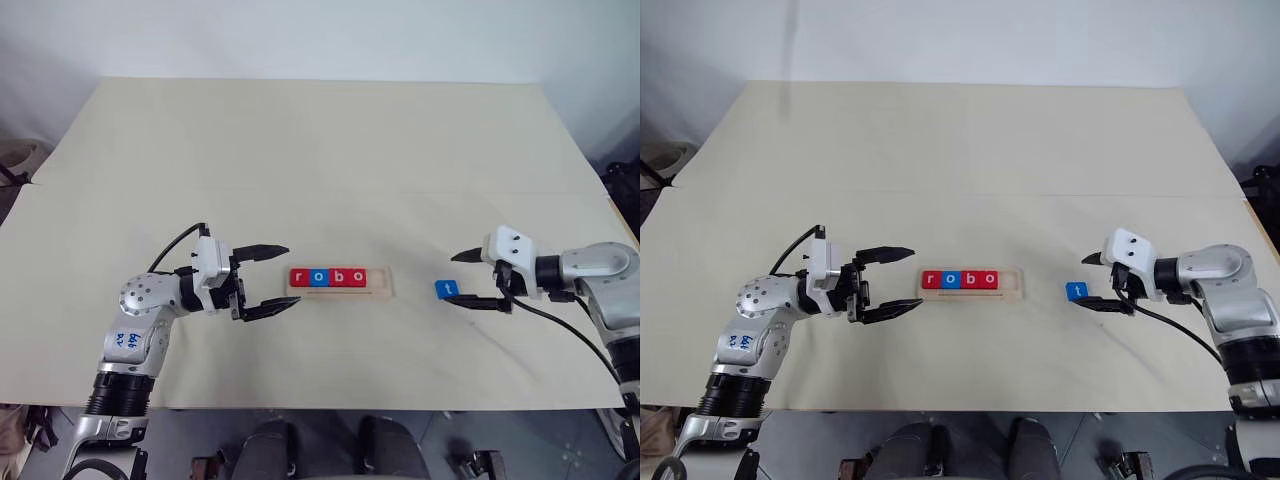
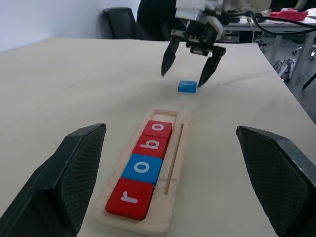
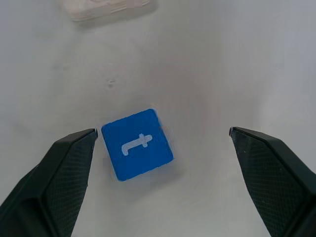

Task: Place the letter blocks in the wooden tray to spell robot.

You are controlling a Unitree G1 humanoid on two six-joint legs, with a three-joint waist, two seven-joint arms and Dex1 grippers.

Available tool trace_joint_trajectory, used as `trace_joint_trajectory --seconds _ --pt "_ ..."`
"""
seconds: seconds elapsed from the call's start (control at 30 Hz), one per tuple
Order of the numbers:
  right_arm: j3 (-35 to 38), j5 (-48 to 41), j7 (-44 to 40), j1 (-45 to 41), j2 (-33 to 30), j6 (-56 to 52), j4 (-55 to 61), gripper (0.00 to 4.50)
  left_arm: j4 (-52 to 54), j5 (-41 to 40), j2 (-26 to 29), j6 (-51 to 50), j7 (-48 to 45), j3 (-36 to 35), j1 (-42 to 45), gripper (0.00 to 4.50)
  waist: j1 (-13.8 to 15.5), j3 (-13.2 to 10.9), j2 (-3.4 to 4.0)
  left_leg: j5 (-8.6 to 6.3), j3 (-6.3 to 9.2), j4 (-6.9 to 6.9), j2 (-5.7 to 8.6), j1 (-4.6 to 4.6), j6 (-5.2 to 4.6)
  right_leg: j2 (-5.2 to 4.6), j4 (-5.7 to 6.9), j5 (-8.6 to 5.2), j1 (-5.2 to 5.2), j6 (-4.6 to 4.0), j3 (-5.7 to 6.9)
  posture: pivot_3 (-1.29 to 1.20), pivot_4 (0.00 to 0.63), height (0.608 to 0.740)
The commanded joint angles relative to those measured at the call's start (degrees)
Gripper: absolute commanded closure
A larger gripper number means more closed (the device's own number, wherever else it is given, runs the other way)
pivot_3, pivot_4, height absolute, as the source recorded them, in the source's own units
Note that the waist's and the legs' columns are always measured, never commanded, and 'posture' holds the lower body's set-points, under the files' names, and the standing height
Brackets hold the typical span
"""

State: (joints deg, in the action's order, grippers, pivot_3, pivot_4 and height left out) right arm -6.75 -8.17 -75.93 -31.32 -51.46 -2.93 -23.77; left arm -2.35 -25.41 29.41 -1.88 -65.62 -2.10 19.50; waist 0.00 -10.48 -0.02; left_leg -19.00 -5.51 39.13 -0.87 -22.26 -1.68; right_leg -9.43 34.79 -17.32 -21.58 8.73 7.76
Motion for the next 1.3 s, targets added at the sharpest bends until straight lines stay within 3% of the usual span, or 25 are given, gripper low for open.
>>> trace_joint_trajectory --seconds 0.03,0.1,0.3,0.33,0.63,0.87,1.17,1.3 --pt "-1.4 1.4 -3.9 -2.4 0.4 2.1 -4.7 0.41 3.5 -1.0 0.7 -0.2 0.7 -1.0 -0.9 0.00 0.0 0.0 0.00 0.00 0.03 0.02 0.01 -0.04 0.00 -0.02 -0.01 0.00 0.00 0.00 0.02 0.00 0.150 0.740" --pt "-2.2 1.8 -5.3 -3.4 0.5 1.9 -6.2 0.92 4.1 -1.1 1.0 -0.5 1.0 -1.4 -1.3 0.00 0.0 0.0 0.00 0.00 0.03 0.05 0.00 -0.03 0.00 -0.03 -0.02 0.01 0.03 0.01 0.02 0.00 0.150 0.740" --pt "-1.7 0.6 -6.8 -5.2 1.9 0.9 -4.6 2.99 5.1 -1.5 1.7 -1.2 1.4 -1.7 -1.9 0.00 -0.1 0.0 0.00 0.01 0.04 0.05 -0.03 0.00 0.02 -0.01 0.03 0.01 0.04 0.01 0.01 0.00 0.150 0.740" --pt "-1.5 0.1 -6.3 -5.4 2.5 -0.8 -2.7 3.03 5.1 -1.5 1.7 -1.2 1.5 -1.7 -2.0 0.00 -0.1 0.0 0.00 0.01 0.04 0.05 -0.03 0.00 0.02 -0.01 0.03 0.01 0.04 0.01 0.02 0.00 0.150 0.740" --pt "-3.7 -2.5 -4.3 -8.5 8.3 -16.4 12.3 3.03 5.4 -1.4 1.4 -1.5 1.5 -1.1 -2.1 0.00 0.0 0.0 0.02 0.02 0.05 0.05 -0.04 0.00 0.04 0.00 0.09 0.00 -0.01 0.00 0.00 0.00 0.150 0.740" --pt "-8.0 1.3 -2.6 -13.1 12.3 -14.8 8.0 3.03 5.1 -1.2 0.9 -1.3 1.7 -0.8 -1.5 0.00 -0.1 0.0 0.02 0.02 0.05 0.06 0.00 -0.02 0.03 -0.03 0.08 0.00 -0.02 0.00 0.01 0.00 0.150 0.740" --pt "-8.3 1.8 -2.6 -14.4 14.2 -14.0 4.2 3.03 6.2 -1.1 1.2 -1.1 2.7 -1.6 -2.6 0.00 -0.2 0.0 0.02 0.02 0.04 0.06 0.00 -0.02 0.03 -0.02 0.09 0.00 -0.02 0.00 0.01 0.00 0.150 0.740" --pt "-9.0 2.6 -3.0 -14.2 14.1 -13.2 3.6 1.70 6.5 -1.1 1.2 -1.1 3.2 -1.8 -2.8 0.00 -0.2 0.0 0.02 0.02 0.04 0.06 0.00 -0.02 0.03 -0.02 0.09 0.00 -0.02 0.00 0.01 0.00 0.150 0.740"
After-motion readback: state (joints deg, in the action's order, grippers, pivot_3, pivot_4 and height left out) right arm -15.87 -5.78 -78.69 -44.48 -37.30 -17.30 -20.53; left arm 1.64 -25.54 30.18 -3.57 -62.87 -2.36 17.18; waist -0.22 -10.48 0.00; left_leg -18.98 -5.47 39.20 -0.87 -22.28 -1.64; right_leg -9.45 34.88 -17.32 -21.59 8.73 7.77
